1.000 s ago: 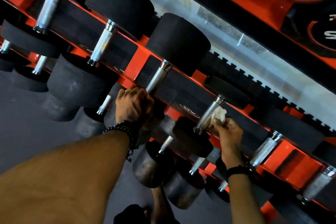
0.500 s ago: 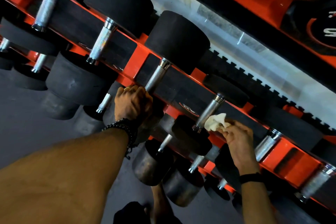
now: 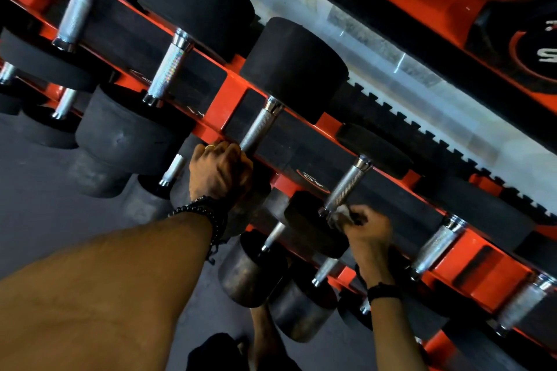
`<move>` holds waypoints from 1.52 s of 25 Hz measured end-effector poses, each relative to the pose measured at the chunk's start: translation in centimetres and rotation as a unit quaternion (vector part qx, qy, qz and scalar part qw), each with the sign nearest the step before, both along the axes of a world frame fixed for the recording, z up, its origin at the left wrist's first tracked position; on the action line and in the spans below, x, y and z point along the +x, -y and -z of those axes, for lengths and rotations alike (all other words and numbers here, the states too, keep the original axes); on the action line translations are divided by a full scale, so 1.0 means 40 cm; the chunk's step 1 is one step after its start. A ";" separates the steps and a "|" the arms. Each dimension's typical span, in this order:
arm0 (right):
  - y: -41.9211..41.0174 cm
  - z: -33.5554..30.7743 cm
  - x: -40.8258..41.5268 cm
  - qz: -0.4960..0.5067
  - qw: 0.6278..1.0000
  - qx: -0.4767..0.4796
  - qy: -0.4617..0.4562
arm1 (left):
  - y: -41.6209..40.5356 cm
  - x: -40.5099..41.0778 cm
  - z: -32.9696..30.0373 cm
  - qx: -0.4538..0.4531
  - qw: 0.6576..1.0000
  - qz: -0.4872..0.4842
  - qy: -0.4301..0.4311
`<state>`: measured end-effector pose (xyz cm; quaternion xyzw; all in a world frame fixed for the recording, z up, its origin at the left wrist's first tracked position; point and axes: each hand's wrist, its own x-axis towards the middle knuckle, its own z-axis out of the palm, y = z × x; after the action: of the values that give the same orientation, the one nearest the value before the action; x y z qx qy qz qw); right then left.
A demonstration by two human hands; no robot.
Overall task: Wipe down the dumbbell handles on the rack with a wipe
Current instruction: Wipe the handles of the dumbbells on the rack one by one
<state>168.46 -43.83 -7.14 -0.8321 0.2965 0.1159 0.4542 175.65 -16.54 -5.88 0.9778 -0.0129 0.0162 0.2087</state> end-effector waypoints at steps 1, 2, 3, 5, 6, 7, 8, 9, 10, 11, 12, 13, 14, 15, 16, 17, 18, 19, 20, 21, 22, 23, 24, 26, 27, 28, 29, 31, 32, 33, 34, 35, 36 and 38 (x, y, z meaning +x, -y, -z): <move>-0.009 0.002 -0.009 0.002 1.000 0.009 0.012 | 0.002 -0.001 -0.001 0.003 1.000 -0.001 -0.001; -0.022 -0.005 -0.010 0.014 0.999 0.023 0.041 | 0.002 -0.002 -0.001 0.007 1.000 -0.004 -0.001; -0.031 -0.011 0.004 0.044 0.996 0.023 0.076 | 0.000 -0.001 0.000 0.009 1.000 -0.005 -0.003; -0.041 -0.020 0.070 0.136 0.978 -0.027 0.154 | -0.005 0.000 0.003 0.008 1.000 0.000 -0.005; -0.039 -0.019 0.110 0.169 0.967 -0.046 0.186 | -0.004 0.001 0.005 0.008 1.000 0.003 -0.003; -0.040 -0.010 0.135 0.174 0.959 -0.065 0.215 | -0.001 0.003 0.005 0.008 1.000 0.005 -0.002; -0.047 0.000 0.129 0.152 0.957 -0.096 0.227 | 0.000 0.002 0.005 0.007 1.000 0.004 -0.003; -0.060 0.010 0.098 0.106 0.962 -0.126 0.217 | 0.002 0.000 0.004 0.006 1.000 0.002 -0.005; -0.080 0.011 0.049 0.046 0.969 -0.134 0.201 | 0.002 0.000 0.002 0.009 1.000 0.000 -0.006; -0.095 0.008 0.003 -0.003 0.975 -0.123 0.184 | 0.000 0.001 0.002 0.011 1.000 0.000 -0.008; -0.094 0.005 -0.014 -0.021 0.979 -0.102 0.174 | -0.003 0.000 0.002 0.011 1.000 0.003 -0.010; -0.085 0.003 0.006 -0.008 0.979 -0.095 0.183 | -0.005 -0.001 0.004 0.011 1.000 0.006 -0.009; -0.069 0.009 0.050 0.025 0.973 -0.104 0.203 | -0.005 -0.001 0.004 0.009 1.000 0.007 -0.009; -0.052 0.012 0.101 0.064 0.965 -0.120 0.225 | -0.003 0.001 0.003 0.007 1.000 0.006 -0.010; -0.047 0.016 0.132 0.093 0.955 -0.147 0.241 | 0.000 0.004 0.002 0.007 1.000 0.003 -0.010; -0.055 0.015 0.128 0.104 0.950 -0.170 0.242 | 0.002 0.007 0.002 0.006 1.000 -0.002 -0.005; -0.062 0.027 0.089 0.107 0.951 -0.192 0.218 | 0.005 0.004 0.001 0.008 1.000 -0.005 -0.004; -0.077 0.039 0.026 0.091 0.960 -0.188 0.189 | 0.005 0.000 -0.002 0.011 1.000 -0.004 -0.004; -0.091 0.038 -0.027 0.091 0.970 -0.153 0.164 | 0.002 -0.003 -0.003 0.015 1.000 -0.002 -0.005; -0.089 0.034 -0.036 0.099 0.977 -0.108 0.155 | -0.001 -0.003 -0.001 0.015 1.000 -0.003 -0.009; -0.070 0.041 -0.005 0.127 0.977 -0.067 0.159 | -0.001 0.000 -0.001 0.014 1.000 -0.006 -0.013; -0.043 0.056 0.048 0.173 0.969 -0.025 0.174 | 0.002 0.001 0.001 0.016 1.000 -0.008 -0.017; -0.024 0.068 0.099 0.212 0.961 -0.007 0.178 | 0.005 0.004 0.001 0.019 1.000 -0.010 -0.015; -0.021 0.080 0.119 0.241 0.957 -0.001 0.161 | 0.007 0.006 0.004 0.022 1.000 -0.010 -0.008; -0.026 0.092 0.084 0.232 0.964 -0.005 0.132 | 0.007 0.003 0.004 0.023 1.000 -0.006 -0.007; -0.032 0.094 0.041 0.196 0.976 0.016 0.094 | 0.002 -0.003 0.005 0.027 1.000 -0.003 -0.005; -0.032 0.080 0.025 0.167 0.982 0.057 0.064 | -0.003 -0.004 0.006 0.030 1.000 0.000 -0.002; 0.000 0.088 0.086 0.202 0.975 0.090 0.037 | -0.006 0.001 0.007 0.024 1.000 0.002 -0.005; 0.019 0.093 0.134 0.253 0.960 0.110 0.050 | -0.004 0.003 0.009 0.020 1.000 0.006 -0.001; 0.017 0.089 0.159 0.286 0.948 0.129 0.059 | -0.002 0.003 0.011 0.020 1.000 0.008 0.006; 0.015 0.097 0.152 0.298 0.944 0.135 0.055 | 0.001 0.002 0.010 0.021 1.000 0.011 0.011; 0.005 0.096 0.118 0.278 0.952 0.124 0.033 | 0.003 0.000 0.008 0.021 1.000 0.014 0.011; -0.007 0.097 0.072 0.217 0.968 0.129 0.005 | 0.002 -0.001 0.006 0.022 1.000 0.015 0.010; 0.010 0.091 0.057 0.147 0.976 0.160 -0.003 | -0.005 -0.001 0.005 0.020 1.000 0.013 0.003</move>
<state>170.72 -44.23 -10.79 -0.6959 0.3947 0.0967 0.5921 175.61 -16.33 -6.07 0.9815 -0.0264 0.0157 0.1891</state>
